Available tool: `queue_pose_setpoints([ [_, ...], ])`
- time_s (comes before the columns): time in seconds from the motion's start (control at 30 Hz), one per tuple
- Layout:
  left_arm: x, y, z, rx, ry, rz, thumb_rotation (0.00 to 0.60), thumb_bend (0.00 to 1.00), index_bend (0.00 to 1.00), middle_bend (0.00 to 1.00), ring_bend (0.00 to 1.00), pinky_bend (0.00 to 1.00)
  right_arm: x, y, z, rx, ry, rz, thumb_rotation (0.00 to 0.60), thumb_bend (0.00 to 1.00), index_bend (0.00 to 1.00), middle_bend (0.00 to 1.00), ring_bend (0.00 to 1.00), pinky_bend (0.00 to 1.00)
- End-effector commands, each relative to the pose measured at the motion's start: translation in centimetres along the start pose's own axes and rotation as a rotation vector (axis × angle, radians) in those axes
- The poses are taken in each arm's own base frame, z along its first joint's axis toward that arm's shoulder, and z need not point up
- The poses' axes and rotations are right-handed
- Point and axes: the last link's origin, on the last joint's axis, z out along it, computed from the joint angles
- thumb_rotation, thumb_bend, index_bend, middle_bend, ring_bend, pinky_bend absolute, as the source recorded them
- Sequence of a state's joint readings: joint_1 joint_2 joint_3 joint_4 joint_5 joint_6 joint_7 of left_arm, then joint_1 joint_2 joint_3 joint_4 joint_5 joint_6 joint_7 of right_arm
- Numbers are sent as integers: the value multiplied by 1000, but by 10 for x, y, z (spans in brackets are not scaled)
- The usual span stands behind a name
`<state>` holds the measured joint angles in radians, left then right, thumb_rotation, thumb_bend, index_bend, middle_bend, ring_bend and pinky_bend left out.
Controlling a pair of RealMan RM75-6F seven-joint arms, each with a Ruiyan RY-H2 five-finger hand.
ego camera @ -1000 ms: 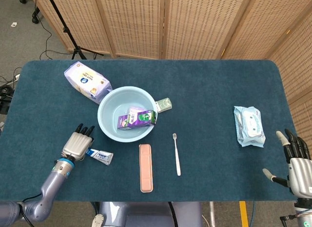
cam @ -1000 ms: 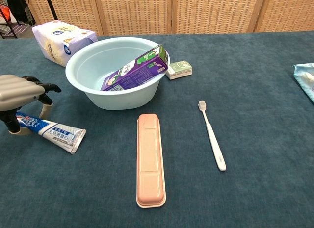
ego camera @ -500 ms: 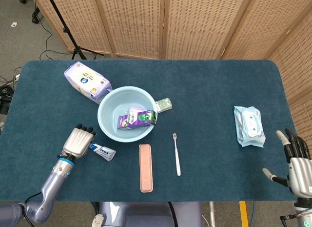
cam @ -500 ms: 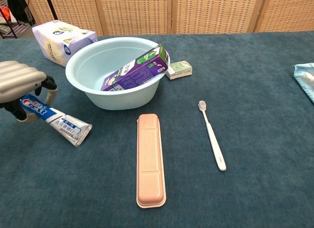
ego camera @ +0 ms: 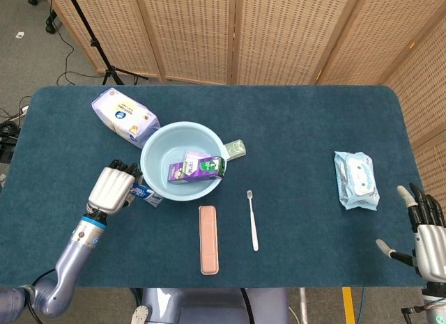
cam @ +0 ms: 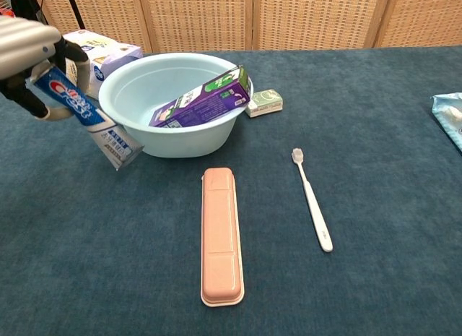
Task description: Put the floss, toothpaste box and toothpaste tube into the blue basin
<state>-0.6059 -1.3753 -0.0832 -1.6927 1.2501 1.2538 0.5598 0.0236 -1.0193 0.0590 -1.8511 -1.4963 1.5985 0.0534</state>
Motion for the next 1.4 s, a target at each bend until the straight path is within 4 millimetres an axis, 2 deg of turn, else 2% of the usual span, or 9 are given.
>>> queue_pose_setpoints([
  [0.03, 16, 1, 6, 6, 36, -13, 600, 395, 804, 429, 464, 319, 0, 1, 0, -2, 1, 5, 600, 0, 57, 0, 0, 0],
  [0.43, 30, 6, 11, 10, 52, -66, 600, 395, 807, 431, 468, 319, 3, 2, 1, -7, 8, 20, 600, 0, 57, 0, 0, 0],
  [1.0, 23, 23, -4, -70, -77, -97, 600, 395, 807, 432, 468, 319, 6, 3, 1, -23, 21, 26, 600, 0, 57, 0, 0, 0],
  [1.4, 36, 31, -1, -100, -14, -232, 600, 397, 807, 432, 468, 319, 6, 3, 1, -26, 22, 29, 600, 0, 57, 0, 0, 0],
])
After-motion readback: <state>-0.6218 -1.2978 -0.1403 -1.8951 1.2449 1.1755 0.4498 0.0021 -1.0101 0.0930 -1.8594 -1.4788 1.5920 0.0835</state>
